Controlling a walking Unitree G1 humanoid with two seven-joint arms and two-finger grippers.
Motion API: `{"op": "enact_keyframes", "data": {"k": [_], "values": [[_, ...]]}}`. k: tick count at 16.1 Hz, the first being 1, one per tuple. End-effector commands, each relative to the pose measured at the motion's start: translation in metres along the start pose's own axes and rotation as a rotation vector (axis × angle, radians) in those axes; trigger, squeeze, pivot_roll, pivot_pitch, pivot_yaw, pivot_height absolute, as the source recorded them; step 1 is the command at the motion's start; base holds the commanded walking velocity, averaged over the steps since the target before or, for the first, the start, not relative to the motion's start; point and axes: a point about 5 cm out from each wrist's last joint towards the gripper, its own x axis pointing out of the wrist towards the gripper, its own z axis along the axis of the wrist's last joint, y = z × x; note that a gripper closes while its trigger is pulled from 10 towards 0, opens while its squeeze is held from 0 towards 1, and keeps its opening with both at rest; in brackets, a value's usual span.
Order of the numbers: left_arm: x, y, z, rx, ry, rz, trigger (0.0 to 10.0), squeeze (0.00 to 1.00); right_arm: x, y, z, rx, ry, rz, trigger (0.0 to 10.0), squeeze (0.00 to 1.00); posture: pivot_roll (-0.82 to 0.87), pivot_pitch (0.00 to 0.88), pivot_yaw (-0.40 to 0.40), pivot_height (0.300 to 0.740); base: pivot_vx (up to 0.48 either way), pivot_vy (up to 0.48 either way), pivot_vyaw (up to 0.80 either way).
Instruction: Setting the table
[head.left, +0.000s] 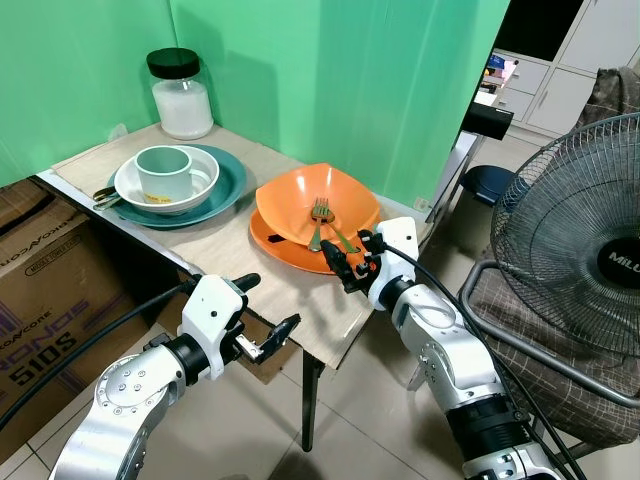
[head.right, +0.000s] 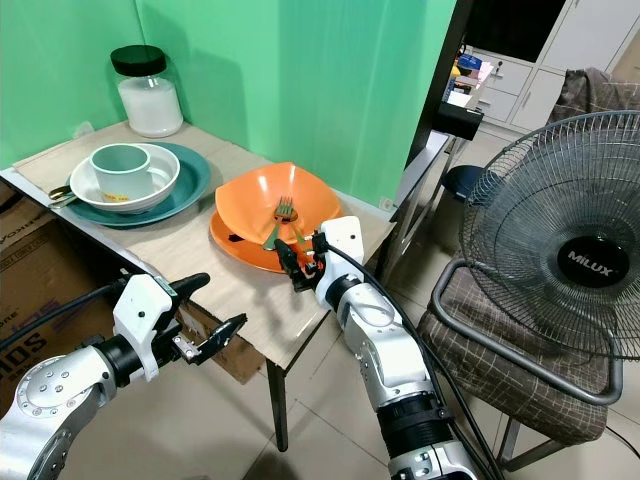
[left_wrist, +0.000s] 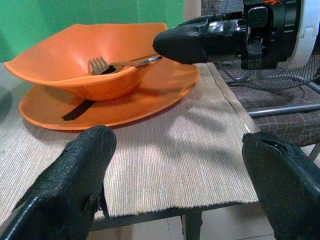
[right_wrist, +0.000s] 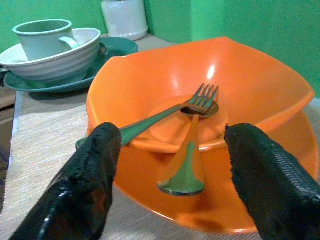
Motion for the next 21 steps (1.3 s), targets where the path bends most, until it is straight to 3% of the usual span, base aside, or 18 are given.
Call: {"op": "enact_keyframes", "data": {"k": [1,16,17,18,20,21], "values": [[0.0014,0.0000,0.0065,0.015,-0.017,-0.003,10.0,0.02,0.0007,-0.0045,0.0020,-0.010,-0.006,-0.019,0.4,0.00,0.09,0.000,-0.063,0.740,0.000,0.000,0.00],[0.0026,0.0003,0.0098,0.016,-0.029,0.005,10.0,0.03,0.0040,-0.0058,-0.0052,-0.017,0.018,-0.027,2.4,0.00,0.09,0.000,-0.065,0.740,0.000,0.000,0.00],[0.0024,0.0003,0.0098,0.016,-0.028,0.004,10.0,0.02,0.0041,-0.0054,-0.0046,-0.015,0.013,-0.024,3.6,0.00,0.09,0.000,-0.065,0.740,0.000,0.000,0.00],[0.0027,0.0003,0.0101,0.016,-0.028,0.004,10.0,0.02,0.0039,-0.0043,-0.0036,-0.012,0.002,-0.016,3.6,0.00,0.09,0.000,-0.065,0.740,0.000,0.000,0.00],[0.0032,0.0001,0.0103,0.017,-0.029,0.002,10.0,0.02,0.0039,-0.0035,-0.0032,-0.010,-0.002,-0.012,4.7,0.00,0.09,0.000,-0.063,0.740,0.000,0.000,0.00],[0.0034,0.0001,0.0102,0.018,-0.028,0.001,10.0,0.02,0.0040,-0.0031,-0.0030,-0.012,-0.004,-0.010,5.8,0.00,0.08,0.000,-0.063,0.740,0.000,0.000,0.00]]}}
